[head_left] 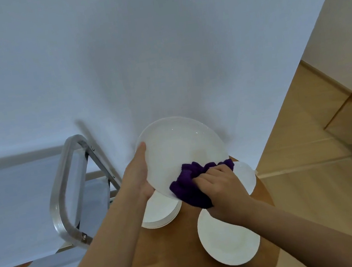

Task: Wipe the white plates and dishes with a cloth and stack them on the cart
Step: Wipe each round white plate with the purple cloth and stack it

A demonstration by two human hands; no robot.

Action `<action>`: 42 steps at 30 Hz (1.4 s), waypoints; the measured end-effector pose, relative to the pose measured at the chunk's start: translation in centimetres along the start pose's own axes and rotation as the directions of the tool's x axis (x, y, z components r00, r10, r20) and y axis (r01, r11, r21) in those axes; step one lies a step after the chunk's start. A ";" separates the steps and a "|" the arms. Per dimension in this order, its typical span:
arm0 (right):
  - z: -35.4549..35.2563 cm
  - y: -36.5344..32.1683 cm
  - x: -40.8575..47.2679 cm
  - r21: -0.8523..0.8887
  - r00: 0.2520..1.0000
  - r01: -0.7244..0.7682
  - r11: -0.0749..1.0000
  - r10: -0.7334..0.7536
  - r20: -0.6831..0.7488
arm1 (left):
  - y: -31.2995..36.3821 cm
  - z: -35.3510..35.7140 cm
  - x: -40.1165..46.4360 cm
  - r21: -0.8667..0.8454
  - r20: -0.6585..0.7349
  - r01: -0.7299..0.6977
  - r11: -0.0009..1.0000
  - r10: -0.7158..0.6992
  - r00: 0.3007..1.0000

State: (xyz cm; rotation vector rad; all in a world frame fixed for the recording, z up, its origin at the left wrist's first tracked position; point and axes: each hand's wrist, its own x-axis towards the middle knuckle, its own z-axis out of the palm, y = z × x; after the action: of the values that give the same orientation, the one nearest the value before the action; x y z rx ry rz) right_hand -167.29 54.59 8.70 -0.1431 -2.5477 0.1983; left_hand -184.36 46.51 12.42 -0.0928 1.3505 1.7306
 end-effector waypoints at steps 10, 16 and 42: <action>-3.4 2.4 3.0 0.867 0.700 -0.404 -0.290 0.512 0.498 | -2.1 -2.2 2.0 0.335 -0.193 0.018 0.942 0.050 0.980; -1.6 2.4 1.3 0.775 0.552 -0.389 -0.498 0.547 0.629 | -5.1 -2.6 3.1 -0.160 -0.218 -0.002 0.987 -0.034 0.975; -4.5 3.6 6.1 0.390 0.911 -0.361 0.847 0.232 0.340 | 0.9 -0.3 -3.5 0.848 0.215 -0.511 0.142 0.787 0.577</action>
State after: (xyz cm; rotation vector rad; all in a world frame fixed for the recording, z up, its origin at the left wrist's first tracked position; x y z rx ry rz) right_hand -169.66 59.51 15.14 -0.3572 -2.6649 0.9855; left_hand -183.09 44.23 14.86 1.0673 2.6535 1.4315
